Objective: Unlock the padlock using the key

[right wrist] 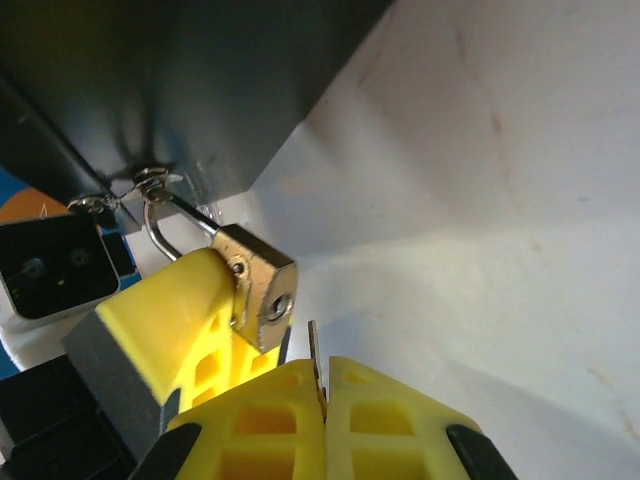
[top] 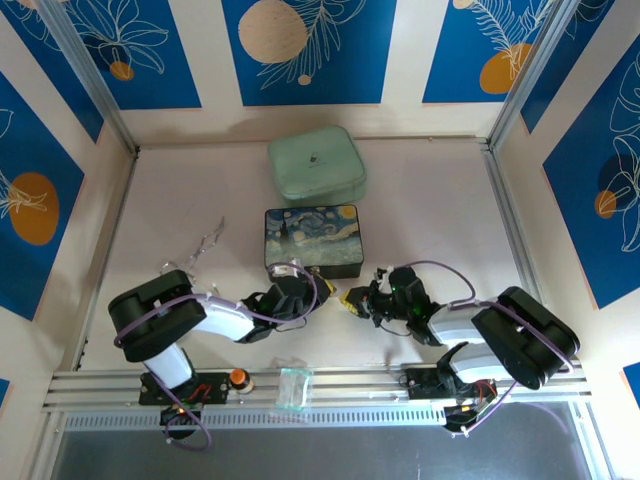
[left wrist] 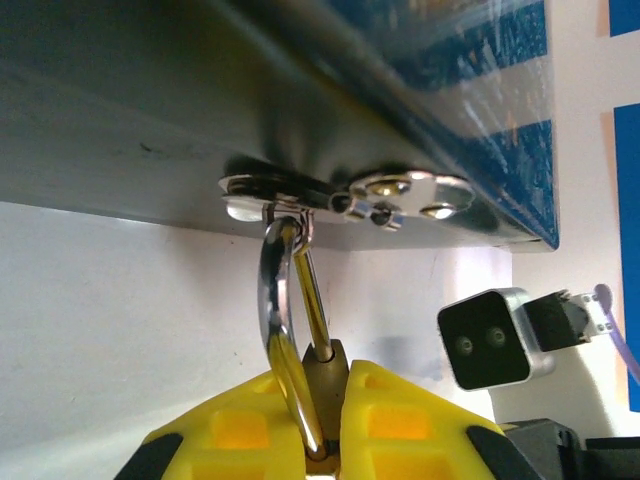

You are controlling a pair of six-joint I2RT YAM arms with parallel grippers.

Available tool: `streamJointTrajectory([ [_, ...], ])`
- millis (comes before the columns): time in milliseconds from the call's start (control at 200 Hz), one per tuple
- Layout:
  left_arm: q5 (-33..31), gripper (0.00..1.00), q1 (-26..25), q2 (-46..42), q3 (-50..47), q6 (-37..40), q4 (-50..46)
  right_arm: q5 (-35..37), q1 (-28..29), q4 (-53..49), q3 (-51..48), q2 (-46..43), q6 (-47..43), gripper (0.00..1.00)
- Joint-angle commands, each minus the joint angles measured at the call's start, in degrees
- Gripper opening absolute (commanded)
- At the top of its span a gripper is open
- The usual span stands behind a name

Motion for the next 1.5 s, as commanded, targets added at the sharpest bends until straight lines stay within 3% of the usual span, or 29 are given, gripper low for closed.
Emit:
streamJointTrajectory([
  [0, 0.2, 0.04, -0.2, -2.2, -0.3, -4.3, 3.4, 1.6, -0.1, 5.3, -1.0, -0.7, 0.8, 0.0],
  [230, -0.2, 0.01, -0.1, -3.5, -0.9, -7.7, 5.1, 4.4, -0.3, 7.2, -2.6, -5.5, 0.3, 0.0],
  [510, 0.3, 0.01, -0.2, -4.0, -1.1, -9.1, 7.5, 4.3, -0.5, 1.1, -1.6, -9.6, -1.8, 0.0],
  [705, 0.3, 0.01, -0.2, -3.0, -1.7, -10.9, 10.3, 3.6, 0.0, 0.0, -0.7, -8.5, -1.9, 0.0],
  [1221, -0.2, 0.01, -0.5, -5.3, -1.4, -11.0, 7.6, 2.9, 1.5, 12.9, -0.2, -0.5, 1.0, 0.0],
  [1496, -1.5, 0.0, -0.5, -2.7, -3.2, -13.7, 12.4, 4.0, 1.7, 10.4, -1.3, -2.9, 0.9, 0.0],
])
